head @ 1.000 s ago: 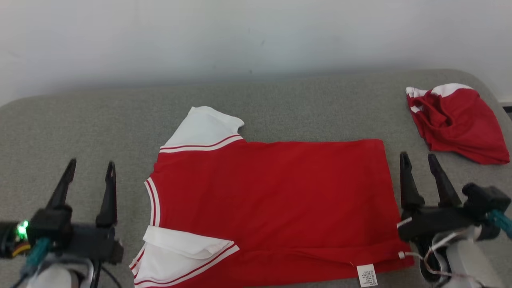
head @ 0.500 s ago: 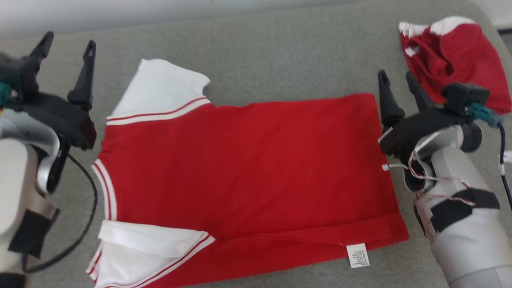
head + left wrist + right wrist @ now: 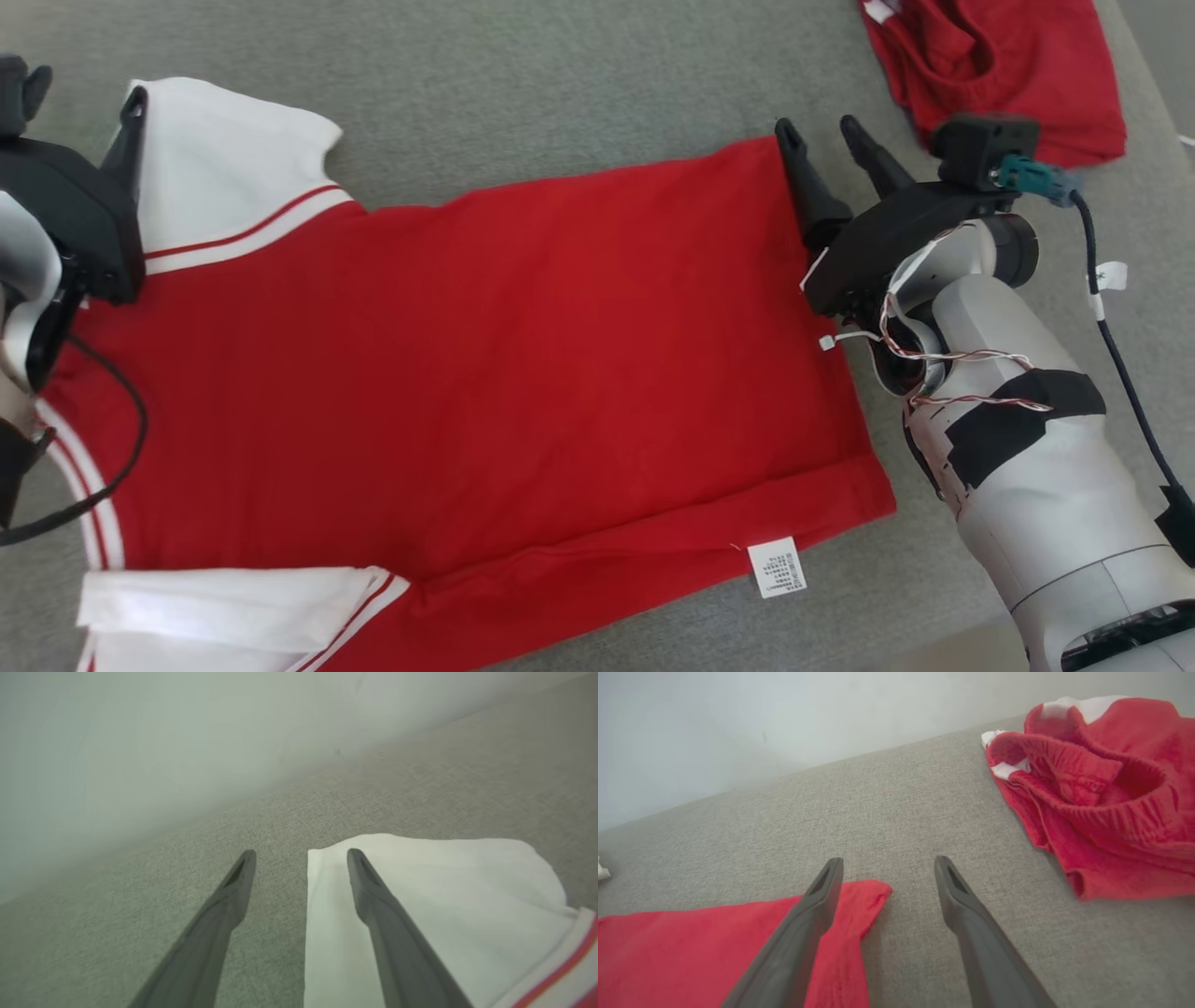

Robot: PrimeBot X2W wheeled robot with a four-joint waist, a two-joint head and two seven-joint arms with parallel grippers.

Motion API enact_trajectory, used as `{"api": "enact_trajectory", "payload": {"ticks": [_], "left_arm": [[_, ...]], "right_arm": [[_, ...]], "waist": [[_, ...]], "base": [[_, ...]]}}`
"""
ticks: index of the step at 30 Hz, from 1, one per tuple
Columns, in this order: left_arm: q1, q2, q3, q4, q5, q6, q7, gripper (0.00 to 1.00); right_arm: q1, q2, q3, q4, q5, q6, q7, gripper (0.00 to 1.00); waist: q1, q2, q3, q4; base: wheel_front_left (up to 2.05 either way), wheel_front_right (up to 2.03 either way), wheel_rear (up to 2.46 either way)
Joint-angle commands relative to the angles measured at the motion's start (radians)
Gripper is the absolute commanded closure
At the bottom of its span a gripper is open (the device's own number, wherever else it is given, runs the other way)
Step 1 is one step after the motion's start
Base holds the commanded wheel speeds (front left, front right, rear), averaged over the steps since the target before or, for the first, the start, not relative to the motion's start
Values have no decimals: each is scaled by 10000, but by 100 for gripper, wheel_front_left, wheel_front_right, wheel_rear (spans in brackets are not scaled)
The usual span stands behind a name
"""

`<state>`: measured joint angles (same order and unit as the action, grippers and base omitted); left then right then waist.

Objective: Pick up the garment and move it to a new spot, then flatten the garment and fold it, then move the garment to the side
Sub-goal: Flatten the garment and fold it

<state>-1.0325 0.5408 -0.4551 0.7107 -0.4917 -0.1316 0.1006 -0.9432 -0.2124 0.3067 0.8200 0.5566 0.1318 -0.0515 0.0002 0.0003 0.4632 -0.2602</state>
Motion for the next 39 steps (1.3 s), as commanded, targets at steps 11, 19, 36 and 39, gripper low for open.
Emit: {"api": "enact_trajectory", "payload": {"ticks": [11, 19, 36, 39], "left_arm": [[-761, 144, -805, 1583, -497, 22, -86, 0], [-1217, -247, -1178, 2387, -956, 23, -38, 0], [-1538, -308, -2034, 2375, -1953, 23, -805, 100], [-1477, -377, -2202, 2185, -2119, 23, -1212, 100]], "right_arm": [[-144, -113, 1346, -365, 970, -29, 427, 0], [-512, -149, 1676, 132, 1457, -29, 722, 0], [-1021, -395, 2528, 358, 1796, -29, 30, 100], [-1023, -495, 2624, 483, 1769, -29, -341, 100]], "waist": [[-2, -3, 425, -706], [-2, -3, 563, -464], [-2, -3, 341, -108], [-2, -3, 35, 86]], "base": [[0, 0, 0], [0, 0, 0], [0, 0, 0], [0, 0, 0]]}}
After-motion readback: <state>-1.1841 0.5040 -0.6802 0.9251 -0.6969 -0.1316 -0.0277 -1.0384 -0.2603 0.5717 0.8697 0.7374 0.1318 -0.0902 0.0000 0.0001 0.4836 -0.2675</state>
